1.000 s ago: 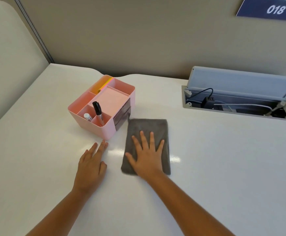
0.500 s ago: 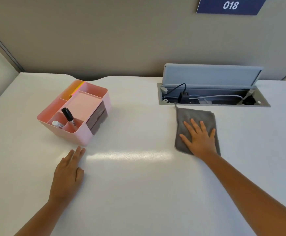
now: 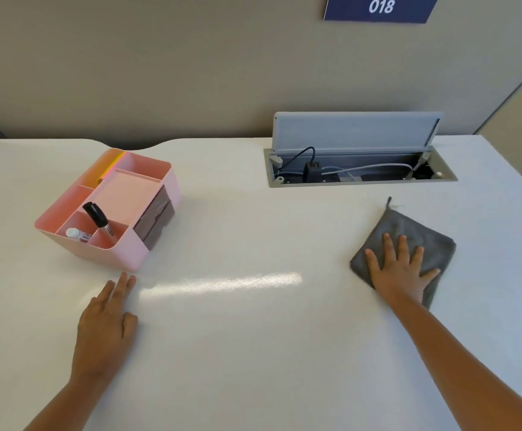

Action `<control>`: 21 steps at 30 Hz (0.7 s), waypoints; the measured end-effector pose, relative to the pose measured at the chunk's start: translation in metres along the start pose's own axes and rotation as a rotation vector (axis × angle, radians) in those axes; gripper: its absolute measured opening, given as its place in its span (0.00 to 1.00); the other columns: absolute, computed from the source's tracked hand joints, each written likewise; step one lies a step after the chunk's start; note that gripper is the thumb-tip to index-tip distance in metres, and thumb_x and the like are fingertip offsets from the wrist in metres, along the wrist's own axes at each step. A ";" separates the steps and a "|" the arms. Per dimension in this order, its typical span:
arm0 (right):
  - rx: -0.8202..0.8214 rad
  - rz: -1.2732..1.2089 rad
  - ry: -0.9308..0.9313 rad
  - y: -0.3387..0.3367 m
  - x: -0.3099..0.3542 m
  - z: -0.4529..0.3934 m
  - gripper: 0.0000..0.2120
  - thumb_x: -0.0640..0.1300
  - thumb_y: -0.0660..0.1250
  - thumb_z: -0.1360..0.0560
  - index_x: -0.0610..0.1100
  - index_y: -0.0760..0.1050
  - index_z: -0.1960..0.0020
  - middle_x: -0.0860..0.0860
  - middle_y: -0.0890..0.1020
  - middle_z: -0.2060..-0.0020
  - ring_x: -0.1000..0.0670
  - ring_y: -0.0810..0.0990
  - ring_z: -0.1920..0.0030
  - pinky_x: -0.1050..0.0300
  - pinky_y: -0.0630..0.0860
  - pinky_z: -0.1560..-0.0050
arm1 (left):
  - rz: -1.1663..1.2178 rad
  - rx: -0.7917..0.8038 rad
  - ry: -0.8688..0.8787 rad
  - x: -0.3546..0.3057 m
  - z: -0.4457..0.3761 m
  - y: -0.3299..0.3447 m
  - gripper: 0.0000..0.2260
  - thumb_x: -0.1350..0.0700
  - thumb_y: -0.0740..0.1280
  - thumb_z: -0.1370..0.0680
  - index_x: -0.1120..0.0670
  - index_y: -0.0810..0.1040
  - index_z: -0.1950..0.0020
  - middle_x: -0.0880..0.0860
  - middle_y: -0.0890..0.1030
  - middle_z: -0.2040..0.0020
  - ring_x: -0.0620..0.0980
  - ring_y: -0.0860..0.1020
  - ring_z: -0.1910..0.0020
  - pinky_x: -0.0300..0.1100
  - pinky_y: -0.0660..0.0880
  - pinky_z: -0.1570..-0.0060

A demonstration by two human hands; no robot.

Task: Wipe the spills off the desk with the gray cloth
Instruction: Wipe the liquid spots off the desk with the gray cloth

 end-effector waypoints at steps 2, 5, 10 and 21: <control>-0.003 0.013 -0.104 0.012 0.047 0.029 0.31 0.65 0.47 0.24 0.56 0.48 0.24 0.51 0.49 0.23 0.41 0.43 0.24 0.27 0.43 0.32 | -0.009 0.000 0.005 -0.001 -0.001 0.000 0.27 0.58 0.52 0.29 0.57 0.66 0.29 0.60 0.69 0.29 0.64 0.66 0.30 0.60 0.63 0.32; 0.036 0.065 -0.359 0.035 0.127 0.102 0.32 0.66 0.47 0.25 0.56 0.46 0.25 0.50 0.49 0.23 0.39 0.42 0.24 0.27 0.40 0.33 | -0.012 -0.001 0.003 -0.001 0.000 -0.001 0.27 0.58 0.52 0.29 0.58 0.66 0.29 0.61 0.70 0.30 0.65 0.66 0.30 0.60 0.64 0.33; 0.153 0.088 -0.722 0.062 0.205 0.233 0.35 0.72 0.47 0.31 0.55 0.66 0.30 0.48 0.68 0.29 0.37 0.62 0.28 0.26 0.51 0.34 | -0.029 -0.001 0.003 0.000 0.001 0.001 0.26 0.57 0.52 0.28 0.58 0.66 0.30 0.63 0.72 0.31 0.66 0.68 0.31 0.61 0.65 0.34; 0.054 0.033 -0.586 0.033 0.070 0.128 0.30 0.68 0.45 0.26 0.62 0.44 0.26 0.58 0.47 0.23 0.48 0.40 0.24 0.37 0.31 0.31 | -0.044 0.008 0.014 0.000 0.002 0.000 0.27 0.57 0.50 0.28 0.56 0.65 0.29 0.60 0.69 0.29 0.65 0.66 0.30 0.61 0.64 0.33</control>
Point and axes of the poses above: each hand's wrist, its own z-axis away from the middle knuckle, its own y-axis out of the palm, x = y × z, the point moved 7 cm from there along -z, towards the middle knuckle
